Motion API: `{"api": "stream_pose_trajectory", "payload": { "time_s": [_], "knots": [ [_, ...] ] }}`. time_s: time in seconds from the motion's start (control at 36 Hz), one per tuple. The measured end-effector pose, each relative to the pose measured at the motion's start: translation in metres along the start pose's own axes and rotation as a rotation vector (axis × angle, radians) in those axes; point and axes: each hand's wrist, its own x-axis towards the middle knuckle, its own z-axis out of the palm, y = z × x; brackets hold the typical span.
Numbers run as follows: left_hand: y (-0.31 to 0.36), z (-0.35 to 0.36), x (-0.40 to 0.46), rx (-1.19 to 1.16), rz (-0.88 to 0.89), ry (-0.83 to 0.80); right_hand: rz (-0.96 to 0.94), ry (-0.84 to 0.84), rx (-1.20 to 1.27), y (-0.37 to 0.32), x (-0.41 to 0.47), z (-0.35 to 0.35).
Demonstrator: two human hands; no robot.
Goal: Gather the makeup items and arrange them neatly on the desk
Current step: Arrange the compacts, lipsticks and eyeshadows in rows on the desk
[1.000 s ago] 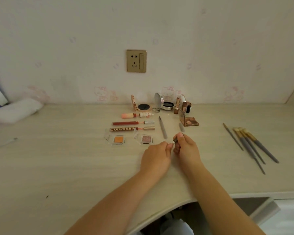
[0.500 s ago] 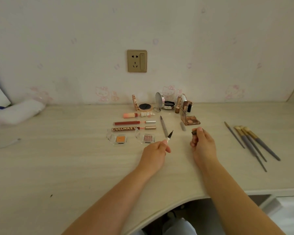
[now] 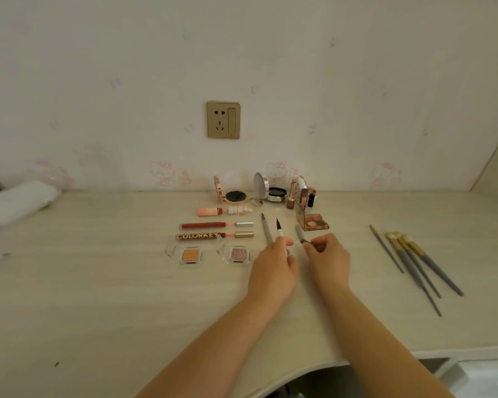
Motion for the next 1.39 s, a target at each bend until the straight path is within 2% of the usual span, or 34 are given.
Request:
{"api": "stream_pose_trajectory", "payload": {
  "time_s": [0.14,0.19,0.47,0.58,0.78,0.97,1.19,1.39],
  "knots": [
    [0.0,0.017,0.01,0.23,0.071,-0.122,-0.046,-0.017,-0.39,0.002,0.002,0.002],
    [-0.001,0.02,0.012,0.295,0.099,-0.135,-0.071,-0.024,-0.465,0.002,0.002,0.004],
    [-0.004,0.021,0.022,0.505,0.107,-0.152,-0.032,-0.085,-0.503,0.003,0.008,0.001],
    [-0.007,0.019,0.019,0.499,0.117,-0.147,-0.028,-0.12,-0.447,0.007,0.01,-0.004],
    [-0.012,0.008,0.005,0.359,0.092,-0.138,-0.033,-0.097,-0.419,0.01,0.011,-0.004],
    [-0.011,0.009,0.006,0.39,0.114,-0.145,-0.047,-0.076,-0.445,0.009,0.015,0.001],
    [-0.011,0.014,0.021,0.525,0.147,-0.06,-0.037,-0.067,-0.604,0.009,0.023,0.005],
    [-0.01,0.019,0.031,0.575,0.177,-0.012,-0.049,-0.074,-0.646,0.009,0.025,0.007]
  ]
}}
